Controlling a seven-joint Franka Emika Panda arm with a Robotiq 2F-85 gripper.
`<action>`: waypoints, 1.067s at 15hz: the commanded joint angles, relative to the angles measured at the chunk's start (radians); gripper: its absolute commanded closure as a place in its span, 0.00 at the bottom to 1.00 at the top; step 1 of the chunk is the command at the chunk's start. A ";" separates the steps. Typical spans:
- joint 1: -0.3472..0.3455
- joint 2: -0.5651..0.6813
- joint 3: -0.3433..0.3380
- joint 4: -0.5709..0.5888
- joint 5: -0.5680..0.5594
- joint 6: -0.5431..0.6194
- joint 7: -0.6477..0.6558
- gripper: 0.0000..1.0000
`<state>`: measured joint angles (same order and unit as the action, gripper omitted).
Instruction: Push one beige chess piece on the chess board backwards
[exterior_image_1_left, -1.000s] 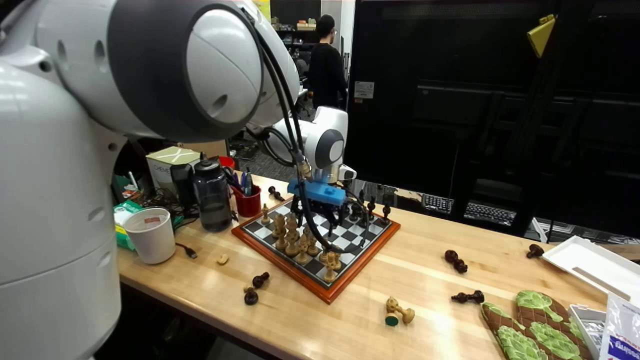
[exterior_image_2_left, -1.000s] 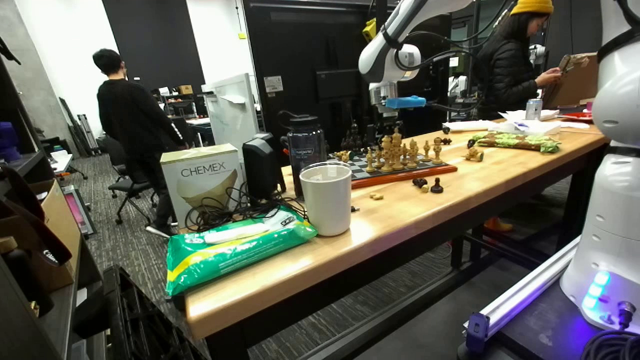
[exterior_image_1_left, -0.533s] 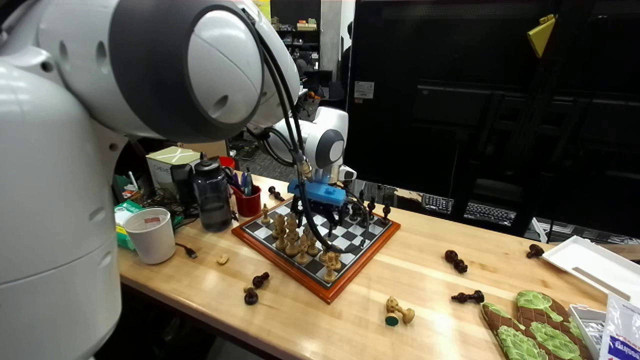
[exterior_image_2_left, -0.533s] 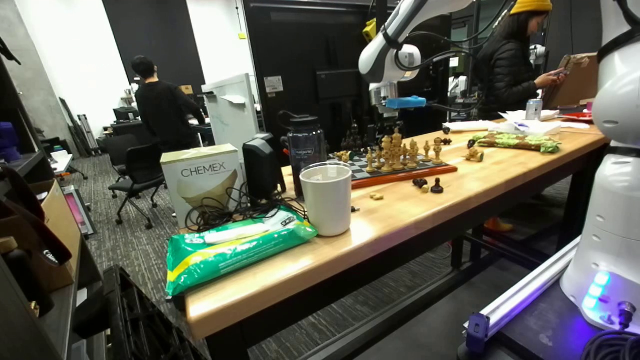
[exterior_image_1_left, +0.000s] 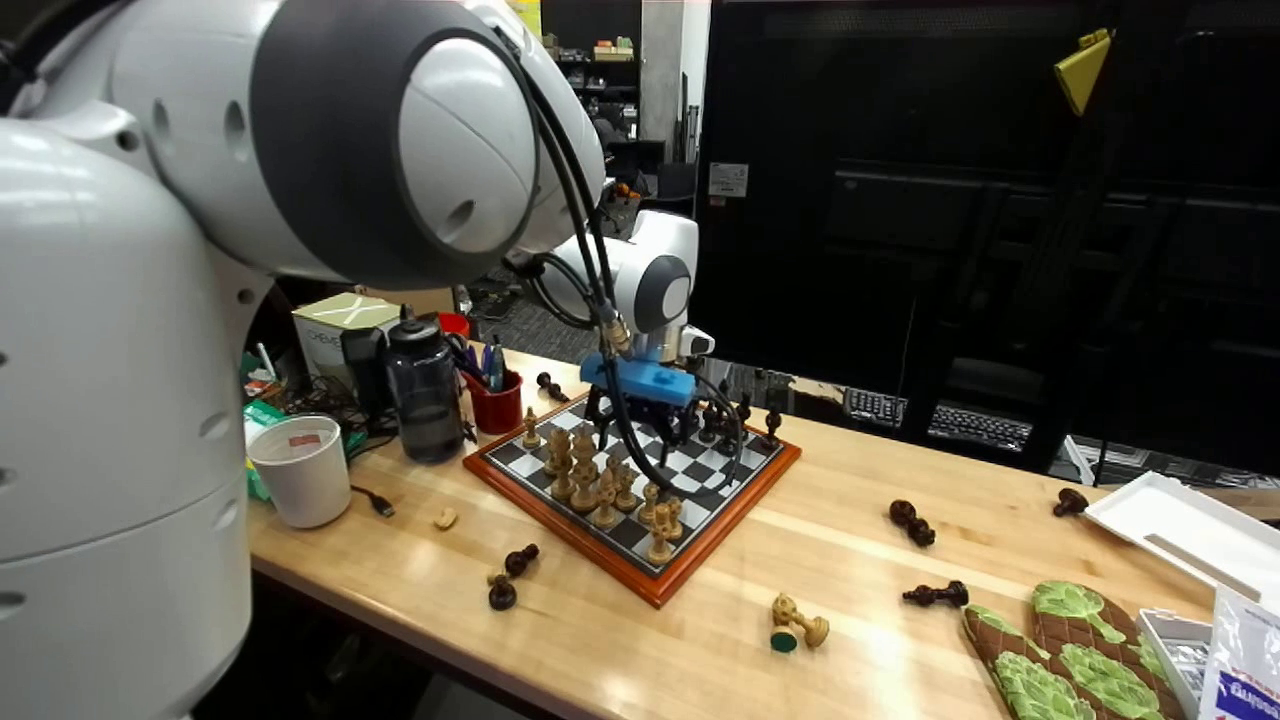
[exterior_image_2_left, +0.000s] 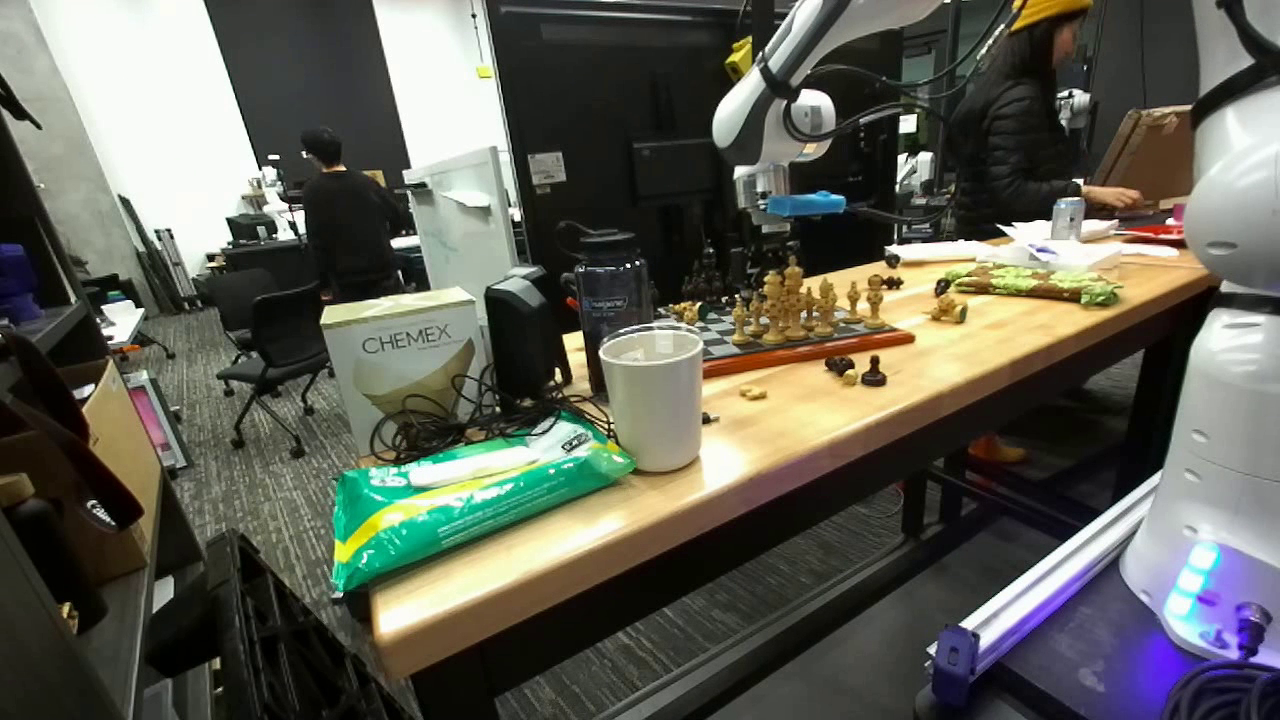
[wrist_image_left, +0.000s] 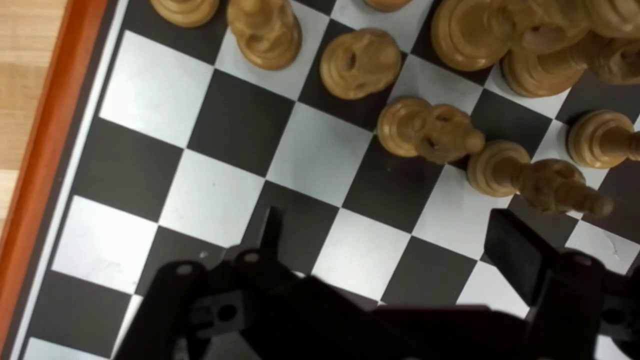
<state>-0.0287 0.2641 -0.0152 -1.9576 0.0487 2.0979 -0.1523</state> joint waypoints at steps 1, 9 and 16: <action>-0.012 0.016 0.011 0.036 0.018 -0.028 -0.027 0.00; -0.013 0.022 0.023 0.038 0.030 -0.037 -0.039 0.00; -0.007 0.003 0.023 0.025 0.020 -0.051 -0.028 0.00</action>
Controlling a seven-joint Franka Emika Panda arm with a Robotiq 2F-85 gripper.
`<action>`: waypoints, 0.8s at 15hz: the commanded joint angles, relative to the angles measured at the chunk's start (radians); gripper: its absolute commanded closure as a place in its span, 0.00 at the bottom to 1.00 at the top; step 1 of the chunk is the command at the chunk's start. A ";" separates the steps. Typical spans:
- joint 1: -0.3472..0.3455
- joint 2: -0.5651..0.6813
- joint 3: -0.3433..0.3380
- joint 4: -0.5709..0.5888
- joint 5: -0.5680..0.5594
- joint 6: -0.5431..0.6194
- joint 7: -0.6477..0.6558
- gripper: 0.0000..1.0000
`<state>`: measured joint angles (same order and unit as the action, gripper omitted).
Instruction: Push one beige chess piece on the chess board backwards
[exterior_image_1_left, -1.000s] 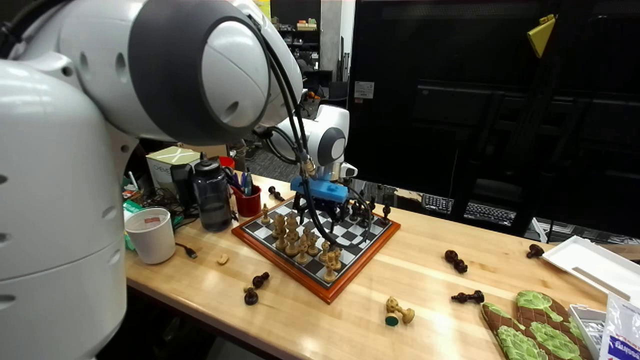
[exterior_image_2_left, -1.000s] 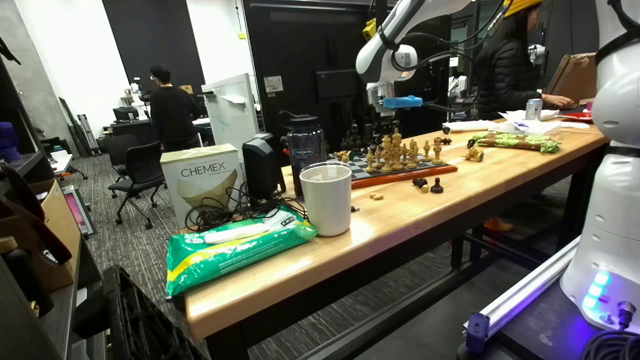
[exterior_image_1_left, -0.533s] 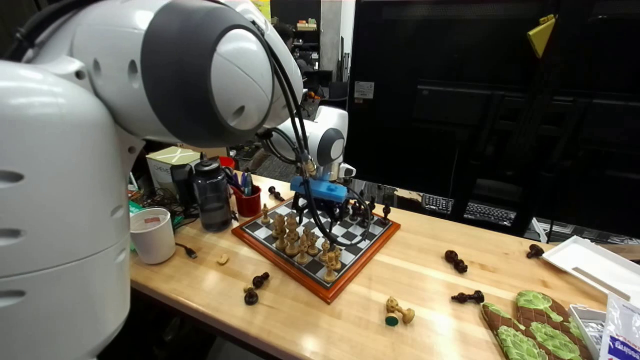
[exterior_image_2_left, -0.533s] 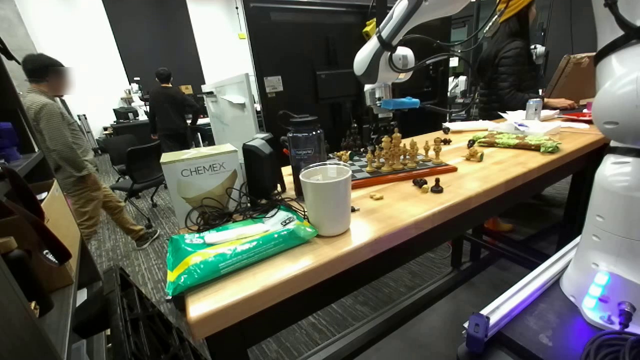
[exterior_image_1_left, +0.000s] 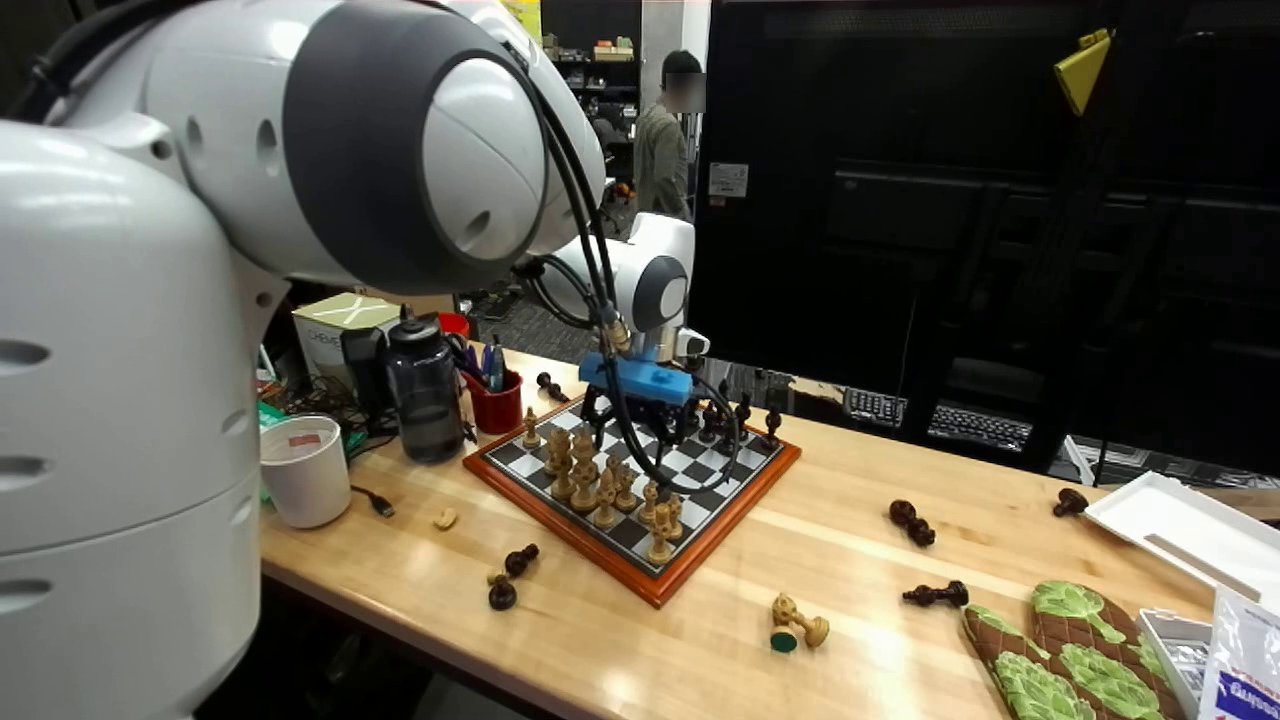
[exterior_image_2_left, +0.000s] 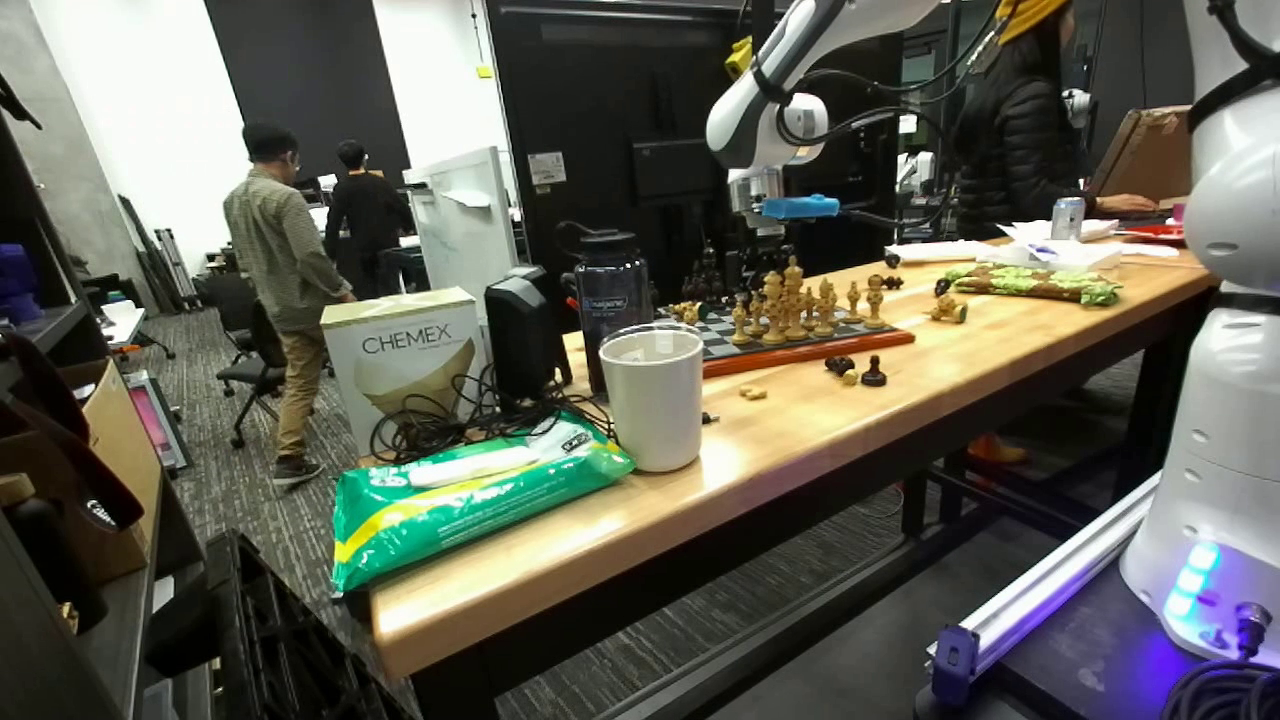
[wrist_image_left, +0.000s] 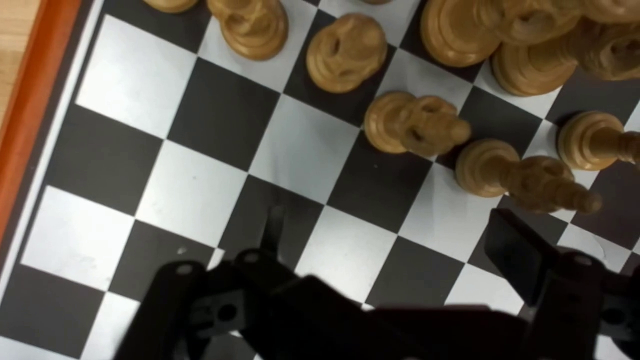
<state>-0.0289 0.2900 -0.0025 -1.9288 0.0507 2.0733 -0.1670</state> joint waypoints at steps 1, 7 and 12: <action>-0.006 -0.024 0.010 -0.004 0.017 -0.028 -0.012 0.00; -0.004 -0.035 0.011 -0.019 0.014 -0.035 -0.007 0.00; -0.005 -0.040 0.013 -0.032 0.019 -0.035 -0.009 0.00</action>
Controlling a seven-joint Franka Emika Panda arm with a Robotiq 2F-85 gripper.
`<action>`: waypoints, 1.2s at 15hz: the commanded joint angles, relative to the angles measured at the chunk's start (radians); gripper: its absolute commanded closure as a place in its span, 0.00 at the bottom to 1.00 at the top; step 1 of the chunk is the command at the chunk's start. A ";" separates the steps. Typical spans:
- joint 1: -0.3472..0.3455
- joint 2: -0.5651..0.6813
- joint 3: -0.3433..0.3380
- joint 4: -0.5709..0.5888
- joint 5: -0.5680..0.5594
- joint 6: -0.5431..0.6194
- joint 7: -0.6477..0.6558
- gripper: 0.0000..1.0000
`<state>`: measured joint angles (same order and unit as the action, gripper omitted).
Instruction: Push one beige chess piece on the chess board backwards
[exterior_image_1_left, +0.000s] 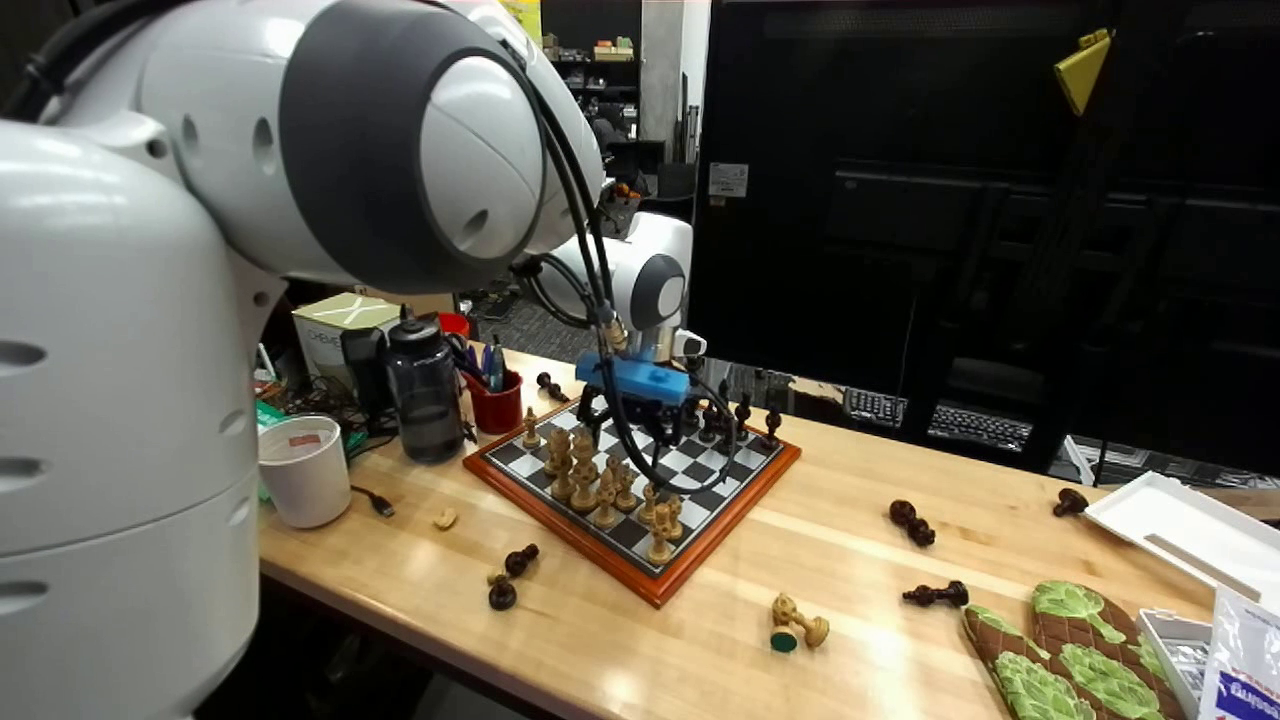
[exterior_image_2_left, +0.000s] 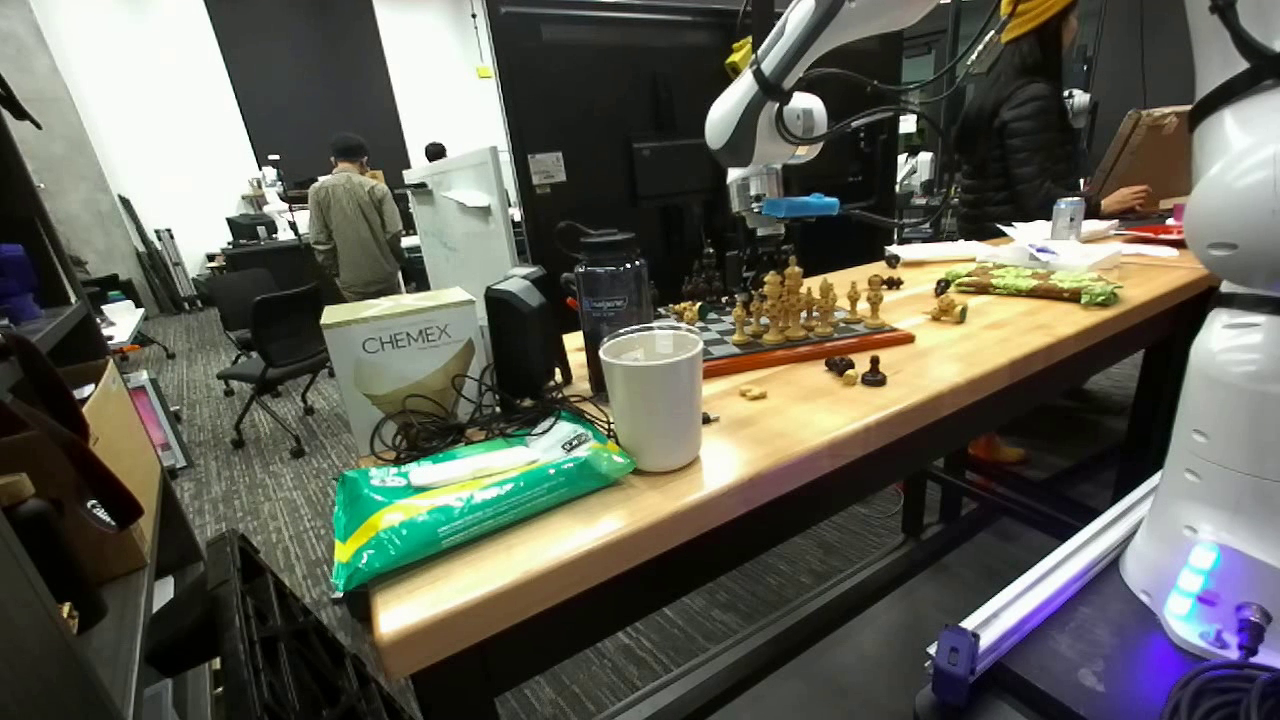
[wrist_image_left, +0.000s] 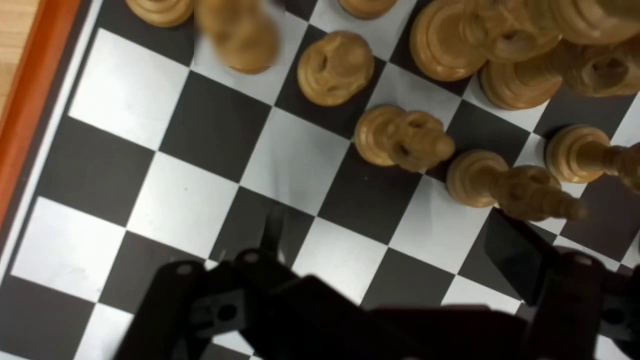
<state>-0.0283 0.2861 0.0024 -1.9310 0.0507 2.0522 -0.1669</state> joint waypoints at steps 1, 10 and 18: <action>-0.005 -0.037 0.009 -0.032 0.019 -0.013 -0.008 0.00; -0.006 -0.039 0.008 -0.046 0.023 -0.012 -0.005 0.00; -0.006 -0.038 0.008 -0.044 0.022 -0.017 -0.003 0.00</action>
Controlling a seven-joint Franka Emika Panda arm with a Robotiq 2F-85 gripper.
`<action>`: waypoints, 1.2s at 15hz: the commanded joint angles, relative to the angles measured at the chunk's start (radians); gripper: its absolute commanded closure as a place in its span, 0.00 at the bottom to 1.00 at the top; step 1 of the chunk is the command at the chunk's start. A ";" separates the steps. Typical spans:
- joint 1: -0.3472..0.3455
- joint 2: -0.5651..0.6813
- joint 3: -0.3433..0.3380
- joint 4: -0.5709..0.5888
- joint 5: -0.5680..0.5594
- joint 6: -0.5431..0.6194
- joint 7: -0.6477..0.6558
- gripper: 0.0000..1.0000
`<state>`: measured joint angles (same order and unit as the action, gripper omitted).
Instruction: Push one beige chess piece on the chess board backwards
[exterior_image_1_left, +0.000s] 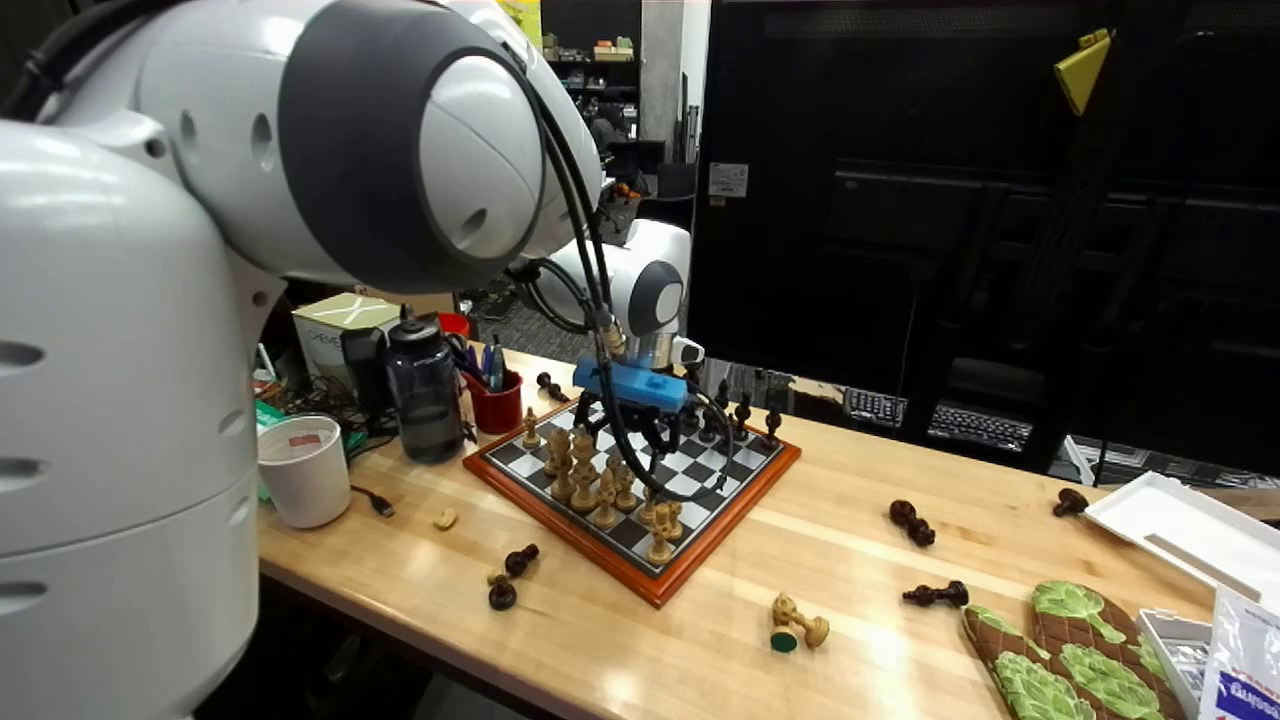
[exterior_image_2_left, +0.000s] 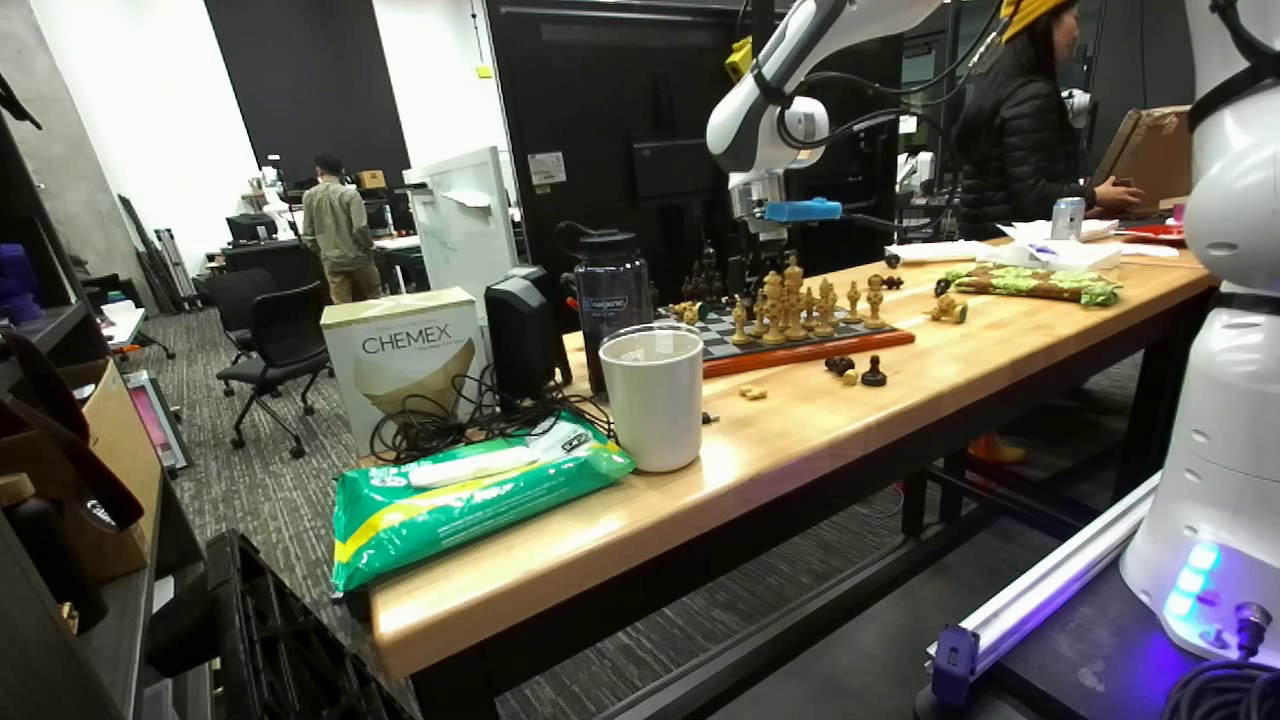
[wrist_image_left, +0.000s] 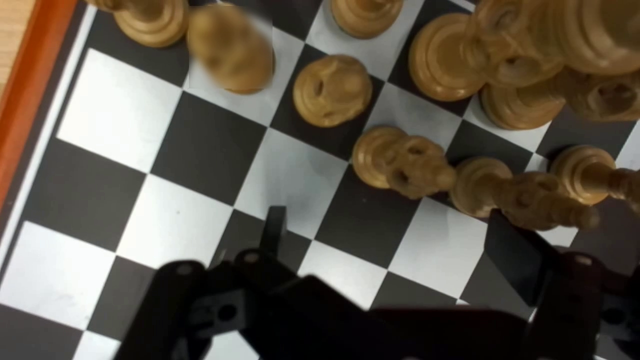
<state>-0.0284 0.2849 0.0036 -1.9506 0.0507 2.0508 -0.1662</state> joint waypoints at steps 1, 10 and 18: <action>-0.006 -0.037 0.006 -0.025 0.021 -0.016 -0.003 0.00; -0.005 -0.040 0.007 -0.032 0.022 -0.024 -0.006 0.00; -0.002 -0.042 0.005 -0.028 0.008 -0.013 -0.001 0.00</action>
<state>-0.0284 0.2826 0.0037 -1.9525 0.0507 2.0364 -0.1661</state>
